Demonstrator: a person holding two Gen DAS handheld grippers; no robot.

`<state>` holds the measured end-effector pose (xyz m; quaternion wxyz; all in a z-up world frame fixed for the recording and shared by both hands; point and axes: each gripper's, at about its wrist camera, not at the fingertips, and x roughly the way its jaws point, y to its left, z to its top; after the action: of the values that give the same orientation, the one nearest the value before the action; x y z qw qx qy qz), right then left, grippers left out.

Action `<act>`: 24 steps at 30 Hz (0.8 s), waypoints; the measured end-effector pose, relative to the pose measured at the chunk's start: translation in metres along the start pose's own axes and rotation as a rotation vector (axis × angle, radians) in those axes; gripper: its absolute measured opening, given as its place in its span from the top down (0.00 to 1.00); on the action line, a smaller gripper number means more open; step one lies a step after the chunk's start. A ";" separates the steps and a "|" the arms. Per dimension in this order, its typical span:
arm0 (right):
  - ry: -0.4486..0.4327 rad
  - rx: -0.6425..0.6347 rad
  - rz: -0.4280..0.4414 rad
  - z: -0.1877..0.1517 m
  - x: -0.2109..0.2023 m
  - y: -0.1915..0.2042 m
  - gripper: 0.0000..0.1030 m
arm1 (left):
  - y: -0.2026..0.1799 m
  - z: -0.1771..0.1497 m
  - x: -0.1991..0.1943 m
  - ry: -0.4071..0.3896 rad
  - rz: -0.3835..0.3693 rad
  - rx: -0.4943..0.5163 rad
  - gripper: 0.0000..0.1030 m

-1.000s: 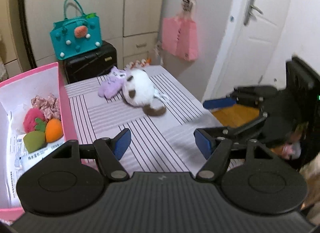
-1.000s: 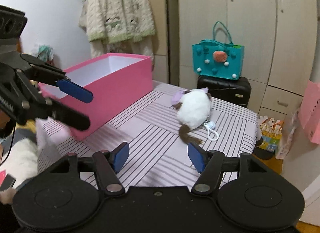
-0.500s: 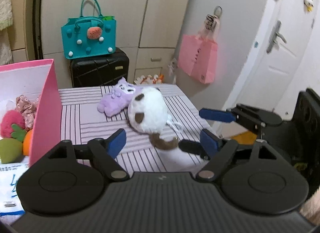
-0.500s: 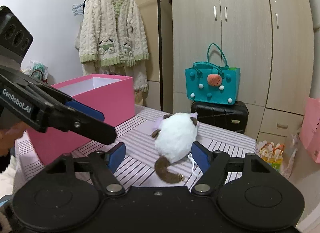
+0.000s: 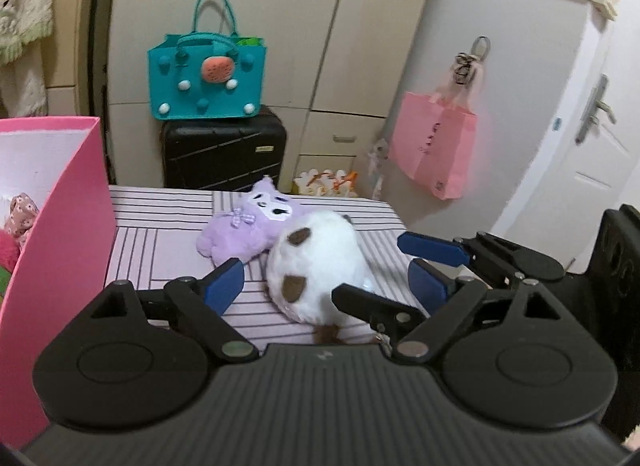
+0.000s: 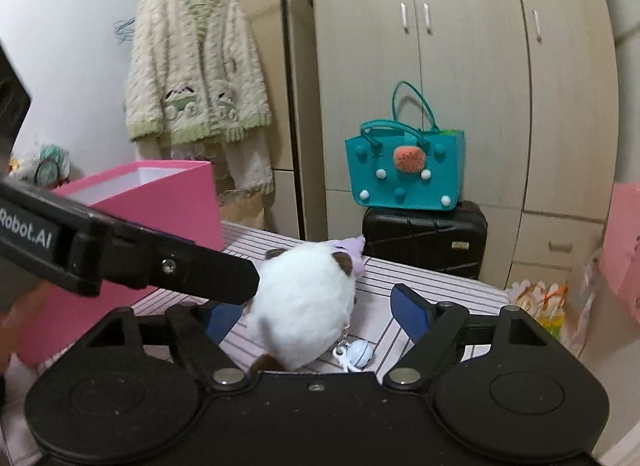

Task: Organize soft objects
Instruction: 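Close the left gripper on the white plush toy while the right gripper pinches it too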

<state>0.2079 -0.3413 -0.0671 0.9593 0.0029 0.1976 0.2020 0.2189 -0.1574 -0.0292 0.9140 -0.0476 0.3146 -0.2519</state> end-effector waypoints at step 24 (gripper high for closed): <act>0.168 -0.073 0.095 -0.006 0.045 0.009 0.31 | 0.011 -0.004 0.052 0.095 0.001 -0.062 0.43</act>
<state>0.2398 -0.3166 -0.0885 0.9281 -0.0398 0.2694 0.2540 0.2567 -0.1726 -0.0635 0.8962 -0.0636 0.3653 -0.2438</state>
